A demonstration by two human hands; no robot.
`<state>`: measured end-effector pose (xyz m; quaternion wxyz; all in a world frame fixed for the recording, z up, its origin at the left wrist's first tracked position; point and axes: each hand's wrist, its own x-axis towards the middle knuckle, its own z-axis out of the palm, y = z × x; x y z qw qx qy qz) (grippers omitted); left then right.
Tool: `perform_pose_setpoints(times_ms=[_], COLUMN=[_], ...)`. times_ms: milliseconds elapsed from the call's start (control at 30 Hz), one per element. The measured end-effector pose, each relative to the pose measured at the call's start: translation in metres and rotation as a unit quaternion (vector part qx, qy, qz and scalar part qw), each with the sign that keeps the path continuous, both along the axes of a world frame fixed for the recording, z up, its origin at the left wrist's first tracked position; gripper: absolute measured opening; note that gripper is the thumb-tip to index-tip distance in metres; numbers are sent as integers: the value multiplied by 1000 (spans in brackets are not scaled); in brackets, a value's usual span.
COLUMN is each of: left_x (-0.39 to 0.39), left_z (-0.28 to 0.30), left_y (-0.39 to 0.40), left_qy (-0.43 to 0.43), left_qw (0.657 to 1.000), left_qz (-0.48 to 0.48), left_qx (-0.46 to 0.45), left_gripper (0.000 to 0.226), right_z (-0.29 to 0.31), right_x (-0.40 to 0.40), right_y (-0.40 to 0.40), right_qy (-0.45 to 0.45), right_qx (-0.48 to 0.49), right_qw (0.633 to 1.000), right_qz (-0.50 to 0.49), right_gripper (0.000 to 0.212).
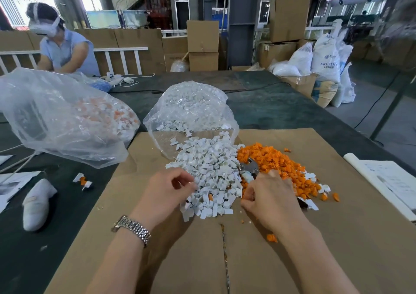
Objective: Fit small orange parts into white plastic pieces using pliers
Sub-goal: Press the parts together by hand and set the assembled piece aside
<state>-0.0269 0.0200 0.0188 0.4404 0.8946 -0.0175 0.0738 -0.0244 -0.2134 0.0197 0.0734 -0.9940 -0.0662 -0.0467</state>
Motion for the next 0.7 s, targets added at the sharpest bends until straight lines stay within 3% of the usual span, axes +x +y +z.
perform_pose_setpoints(times_ms=[233,400,500,567,633,700], left_x=[3,0,-1,-1,1,2], left_z=[-6,-12,-14,-13,-9,-1], left_y=[-15,-30,-34,-34,-30,-27], left_qy=[15,-10,-14,-7,20,57], left_qw=[984,976,975,985,998,990], left_qz=[-29,-20,2,15,37,52], left_qx=[174,218,223,171,41,-115], left_gripper=[32,13,7,7,10,7], right_z=[10,13,7,-1,-7,-9], right_x=[12,25,26,23,20,20], right_y=[3,15,18,18,17,14], right_qy=[-31,-60,-56,-35,-21,-25], right_qx=[173,281,386,468,523,546], right_qw=[984,957,921,883,852,837], right_qz=[10,29,21,15,18,26], right_gripper=[2,14,10,8,7,5])
